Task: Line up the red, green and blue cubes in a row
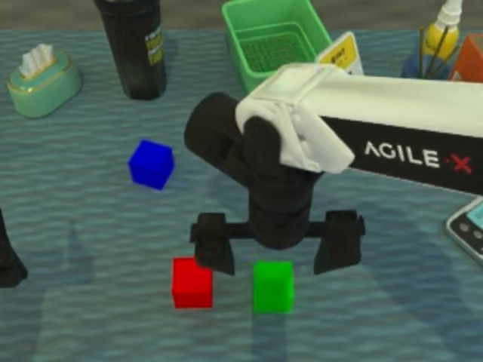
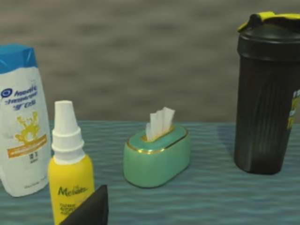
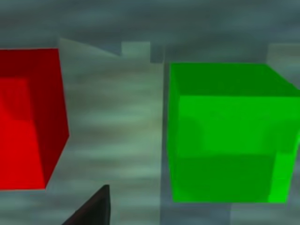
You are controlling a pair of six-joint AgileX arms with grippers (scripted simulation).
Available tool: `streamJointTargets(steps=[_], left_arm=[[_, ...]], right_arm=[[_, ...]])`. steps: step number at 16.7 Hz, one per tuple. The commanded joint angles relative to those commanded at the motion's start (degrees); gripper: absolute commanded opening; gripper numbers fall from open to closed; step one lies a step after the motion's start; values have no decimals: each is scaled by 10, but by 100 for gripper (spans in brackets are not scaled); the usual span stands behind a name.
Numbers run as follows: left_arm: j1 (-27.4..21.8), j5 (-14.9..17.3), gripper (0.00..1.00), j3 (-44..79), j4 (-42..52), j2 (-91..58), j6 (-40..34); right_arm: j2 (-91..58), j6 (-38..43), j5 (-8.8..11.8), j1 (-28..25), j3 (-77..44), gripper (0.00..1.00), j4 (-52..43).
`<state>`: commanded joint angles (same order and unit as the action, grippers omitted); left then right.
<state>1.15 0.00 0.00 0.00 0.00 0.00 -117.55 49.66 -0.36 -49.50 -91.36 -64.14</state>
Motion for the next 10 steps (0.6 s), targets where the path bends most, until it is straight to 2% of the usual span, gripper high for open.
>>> streamJointTargets(steps=[3,7,10], left_arm=[[0,0,100,0,0,0,0],[0,0,100,0,0,0,0],[-8,2,100,35,25,-35,1]], right_arm=[[14,-1,0,-1,-26,100,-34],[12,-1,0,2,-25,100,-33],[46,-21,-13,17,2,100,-14]])
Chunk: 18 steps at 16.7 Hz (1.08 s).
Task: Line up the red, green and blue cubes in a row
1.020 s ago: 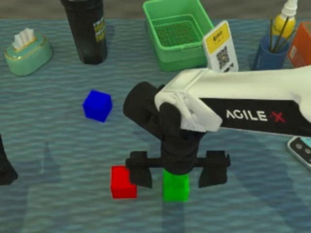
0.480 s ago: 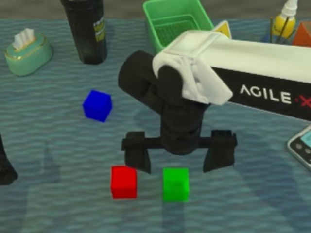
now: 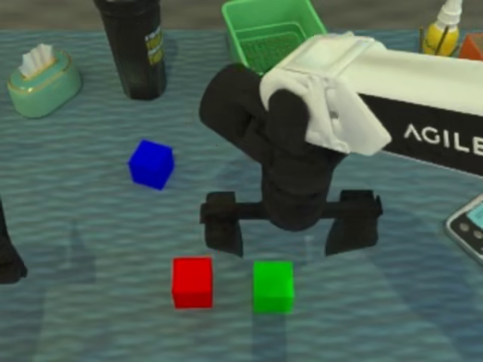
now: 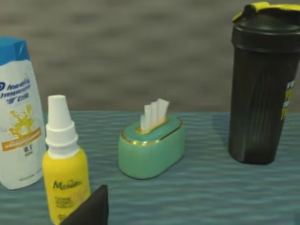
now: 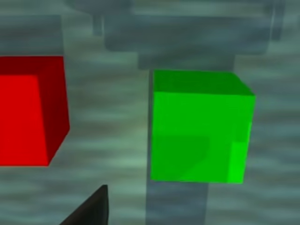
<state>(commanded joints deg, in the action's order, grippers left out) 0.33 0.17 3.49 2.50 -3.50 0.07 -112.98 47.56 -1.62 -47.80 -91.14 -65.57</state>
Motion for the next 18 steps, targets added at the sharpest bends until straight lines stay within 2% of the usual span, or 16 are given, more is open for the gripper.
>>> streamJointTargets(steps=[5,10,14,18], left_arm=[[-29,1,100,175,111,-179,3],[-69,-1,100,447,279,-494,8],[-105,0,100,670,426,-768,13],[-139,2,100,865,558,-997,17]], right_arm=[[173,-80,-42,69,124,100,85],[460,-198,-75,180,335,100,217],[702,-299,-79,279,535,100,337],[896,-384,-61,364,707,100,455]])
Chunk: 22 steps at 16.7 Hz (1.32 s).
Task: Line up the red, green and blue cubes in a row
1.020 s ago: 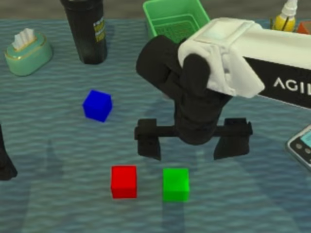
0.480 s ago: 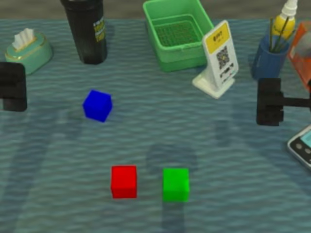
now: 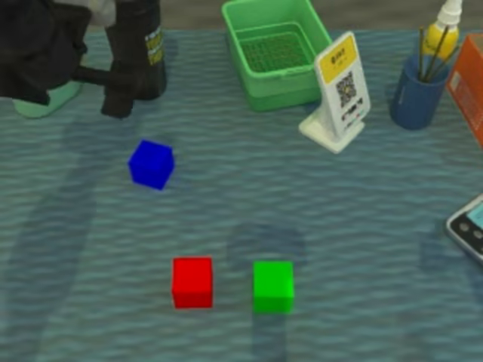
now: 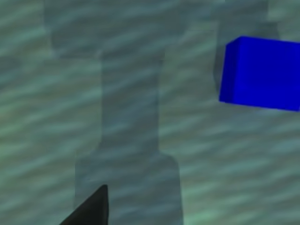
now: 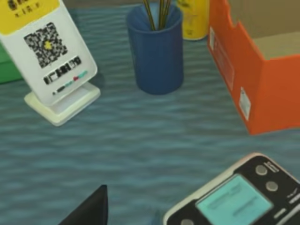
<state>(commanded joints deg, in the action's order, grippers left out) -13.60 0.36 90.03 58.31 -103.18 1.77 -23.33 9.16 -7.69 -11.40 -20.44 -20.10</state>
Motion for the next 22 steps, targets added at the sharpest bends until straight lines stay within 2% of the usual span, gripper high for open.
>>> streamJointTargets(steps=[5,9,17,22], left_arm=[[-32,0,100,200,119,-214,4],[-46,-1,100,287,166,-302,5],[-45,-1,100,288,161,-313,7],[-46,-1,100,208,54,-335,7]], right_arm=[[154,-67,44,74,143,100,129],[224,-89,73,104,199,100,192],[233,-92,77,108,204,100,201],[233,-92,77,108,204,100,201]])
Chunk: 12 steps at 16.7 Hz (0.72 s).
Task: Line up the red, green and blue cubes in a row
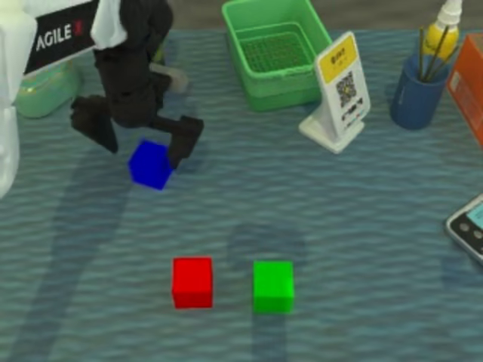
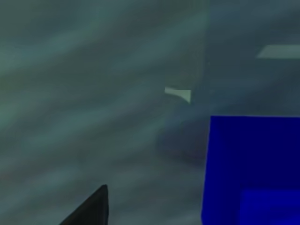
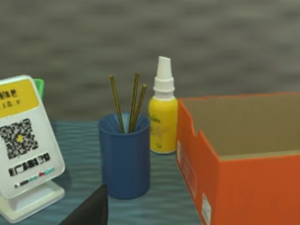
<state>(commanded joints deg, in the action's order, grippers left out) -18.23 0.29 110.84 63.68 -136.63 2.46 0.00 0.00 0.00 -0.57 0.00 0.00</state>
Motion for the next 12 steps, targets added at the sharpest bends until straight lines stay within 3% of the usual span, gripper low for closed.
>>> streamJointTargets(steps=[7,12], left_arm=[[0,0,100,-35,-40,-11,0],[0,0,62,-35,-40,-11,0]], right_arm=[[0,0,0,0,0,100,0],[0,0,0,0,0,100,0]])
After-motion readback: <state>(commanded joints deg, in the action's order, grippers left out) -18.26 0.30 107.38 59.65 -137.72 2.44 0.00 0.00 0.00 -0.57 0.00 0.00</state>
